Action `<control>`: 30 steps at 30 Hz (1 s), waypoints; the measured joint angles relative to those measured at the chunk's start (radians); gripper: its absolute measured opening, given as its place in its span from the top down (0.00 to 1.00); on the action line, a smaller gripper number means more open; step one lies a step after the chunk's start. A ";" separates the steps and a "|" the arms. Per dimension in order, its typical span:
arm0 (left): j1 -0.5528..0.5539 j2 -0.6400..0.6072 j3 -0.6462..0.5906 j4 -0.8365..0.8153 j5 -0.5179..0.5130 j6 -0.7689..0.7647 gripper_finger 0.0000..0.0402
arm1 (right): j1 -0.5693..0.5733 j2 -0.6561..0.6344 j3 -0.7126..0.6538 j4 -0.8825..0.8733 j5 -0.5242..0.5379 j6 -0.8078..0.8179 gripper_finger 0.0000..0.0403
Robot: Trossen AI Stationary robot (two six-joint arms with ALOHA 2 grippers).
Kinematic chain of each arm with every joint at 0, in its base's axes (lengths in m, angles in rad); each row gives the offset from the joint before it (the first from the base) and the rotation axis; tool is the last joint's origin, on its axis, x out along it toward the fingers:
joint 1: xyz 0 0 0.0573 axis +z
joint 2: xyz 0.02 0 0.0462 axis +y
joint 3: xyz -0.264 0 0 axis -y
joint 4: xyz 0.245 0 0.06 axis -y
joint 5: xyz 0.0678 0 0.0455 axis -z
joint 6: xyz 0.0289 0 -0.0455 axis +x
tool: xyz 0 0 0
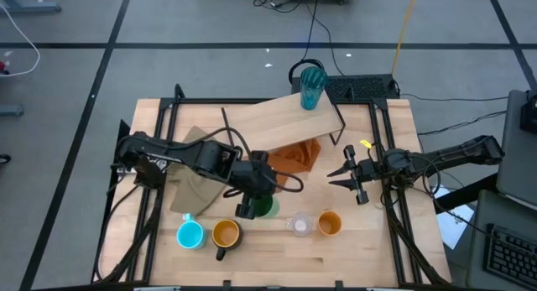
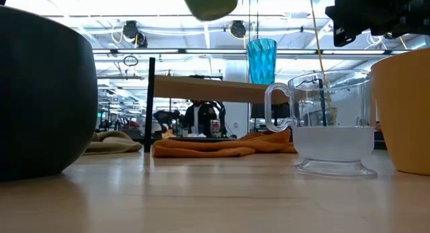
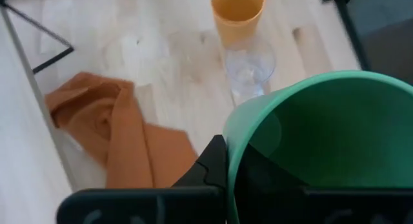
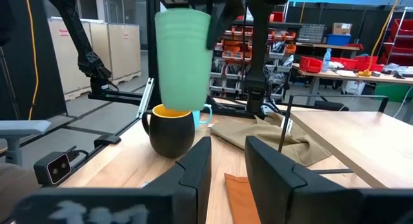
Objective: Stack small to large cups/mugs on shelf
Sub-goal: Put the green cup on the shelf
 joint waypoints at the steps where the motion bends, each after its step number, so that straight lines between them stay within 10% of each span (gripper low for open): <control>1: 0.000 0.000 0.000 -0.010 -0.010 -0.001 0.99 | 0.000 0.000 0.000 0.000 0.000 0.000 0.79; 13: 0.004 0.000 0.000 -0.011 -0.034 -0.019 0.99 | 0.000 0.000 0.000 0.000 0.000 0.000 0.79; 30: -0.011 0.000 0.000 0.073 -0.439 -0.049 0.99 | 0.000 0.000 0.000 0.000 0.000 0.000 0.79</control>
